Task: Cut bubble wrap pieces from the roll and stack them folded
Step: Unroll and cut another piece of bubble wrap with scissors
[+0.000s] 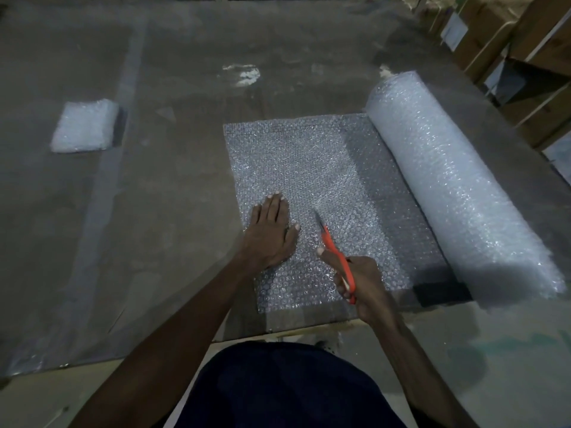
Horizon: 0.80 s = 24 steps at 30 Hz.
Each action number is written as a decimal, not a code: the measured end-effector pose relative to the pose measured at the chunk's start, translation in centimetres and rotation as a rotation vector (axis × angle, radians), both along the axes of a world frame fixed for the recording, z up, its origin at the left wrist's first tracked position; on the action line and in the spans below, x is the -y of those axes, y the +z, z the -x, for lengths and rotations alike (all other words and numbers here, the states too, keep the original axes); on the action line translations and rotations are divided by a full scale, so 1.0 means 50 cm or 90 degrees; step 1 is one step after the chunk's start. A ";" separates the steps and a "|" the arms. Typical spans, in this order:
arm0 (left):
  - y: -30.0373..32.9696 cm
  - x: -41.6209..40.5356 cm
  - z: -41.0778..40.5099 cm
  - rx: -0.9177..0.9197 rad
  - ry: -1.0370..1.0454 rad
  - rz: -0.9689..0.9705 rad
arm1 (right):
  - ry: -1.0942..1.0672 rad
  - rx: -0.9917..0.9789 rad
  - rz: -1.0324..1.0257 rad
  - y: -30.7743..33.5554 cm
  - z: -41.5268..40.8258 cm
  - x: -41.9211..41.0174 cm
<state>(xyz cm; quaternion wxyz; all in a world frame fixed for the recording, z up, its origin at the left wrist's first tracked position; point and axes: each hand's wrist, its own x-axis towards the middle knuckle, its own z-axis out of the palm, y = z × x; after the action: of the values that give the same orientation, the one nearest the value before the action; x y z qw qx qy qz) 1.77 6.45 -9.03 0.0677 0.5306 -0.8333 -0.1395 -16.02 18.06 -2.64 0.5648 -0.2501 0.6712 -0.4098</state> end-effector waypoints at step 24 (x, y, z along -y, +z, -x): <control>0.019 0.099 -0.015 0.038 0.020 0.017 | 0.000 0.000 -0.012 -0.005 0.001 0.042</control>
<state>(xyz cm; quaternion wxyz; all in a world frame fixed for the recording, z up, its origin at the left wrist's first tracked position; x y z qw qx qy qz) 2.54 1.50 -8.08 0.0522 0.5464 -0.8285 -0.1113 -16.05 15.97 -2.89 0.5671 -0.2448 0.6751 -0.4033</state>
